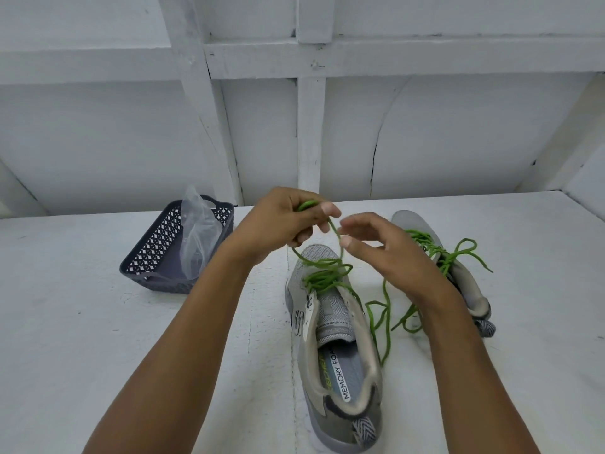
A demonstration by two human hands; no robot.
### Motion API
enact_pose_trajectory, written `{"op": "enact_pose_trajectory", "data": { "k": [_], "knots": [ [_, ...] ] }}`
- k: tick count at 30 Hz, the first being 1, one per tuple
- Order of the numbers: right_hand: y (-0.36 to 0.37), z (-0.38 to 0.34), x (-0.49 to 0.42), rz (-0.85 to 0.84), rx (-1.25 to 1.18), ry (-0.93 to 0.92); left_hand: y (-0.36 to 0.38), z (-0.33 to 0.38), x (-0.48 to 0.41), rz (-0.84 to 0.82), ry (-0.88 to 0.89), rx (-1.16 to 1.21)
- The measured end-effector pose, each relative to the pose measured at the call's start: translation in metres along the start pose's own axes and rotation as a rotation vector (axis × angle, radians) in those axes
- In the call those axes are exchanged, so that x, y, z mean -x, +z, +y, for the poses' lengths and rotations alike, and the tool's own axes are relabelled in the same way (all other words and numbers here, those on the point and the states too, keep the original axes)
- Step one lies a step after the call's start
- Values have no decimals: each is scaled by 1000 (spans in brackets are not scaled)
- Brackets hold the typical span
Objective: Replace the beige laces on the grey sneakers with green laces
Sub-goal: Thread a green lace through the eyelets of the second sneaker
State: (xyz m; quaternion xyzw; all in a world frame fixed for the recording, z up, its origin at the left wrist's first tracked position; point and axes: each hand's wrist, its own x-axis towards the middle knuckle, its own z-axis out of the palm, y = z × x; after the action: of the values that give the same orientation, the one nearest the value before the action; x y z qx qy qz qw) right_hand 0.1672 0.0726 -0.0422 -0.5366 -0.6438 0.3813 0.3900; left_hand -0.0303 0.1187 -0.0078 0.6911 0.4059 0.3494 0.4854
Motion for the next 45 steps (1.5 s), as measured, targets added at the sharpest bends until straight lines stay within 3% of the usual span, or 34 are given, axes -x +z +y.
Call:
{"op": "enact_pose_trajectory", "data": {
  "k": [4, 8, 13, 17, 21, 22, 24, 27, 31, 35, 45],
  "knots": [
    [4, -4, -6, -109, 0, -20, 0, 3, 0, -37, 59, 106],
    [-3, -1, -8, -23, -127, 43, -15, -3, -4, 126, 123, 212],
    [-15, 9, -6, 132, -88, 107, -31, -8, -3, 302, 130, 167],
    [-14, 9, -3, 10, -165, 155, -27, -13, -8, 398, 121, -134],
    [-11, 14, -2, -36, -174, 159, -26, -32, -17, 620, 243, -914],
    [-10, 15, -3, -32, -182, 168, -23, -34, -19, 594, 227, -1047],
    [-8, 19, -6, -18, -201, 206, -13, -34, -20, 363, 83, -1165],
    [-4, 24, -7, 6, -280, 229, -2, -38, -17, 16, -25, -1079],
    [-7, 30, -9, 72, -408, 293, 6, -31, -8, -118, 163, -725],
    [-7, 33, -13, 139, -596, 419, 23, -33, -3, -442, 147, -742],
    [-8, 36, -9, 46, -494, 385, 4, -50, 10, -499, -38, 104]
  ]
}}
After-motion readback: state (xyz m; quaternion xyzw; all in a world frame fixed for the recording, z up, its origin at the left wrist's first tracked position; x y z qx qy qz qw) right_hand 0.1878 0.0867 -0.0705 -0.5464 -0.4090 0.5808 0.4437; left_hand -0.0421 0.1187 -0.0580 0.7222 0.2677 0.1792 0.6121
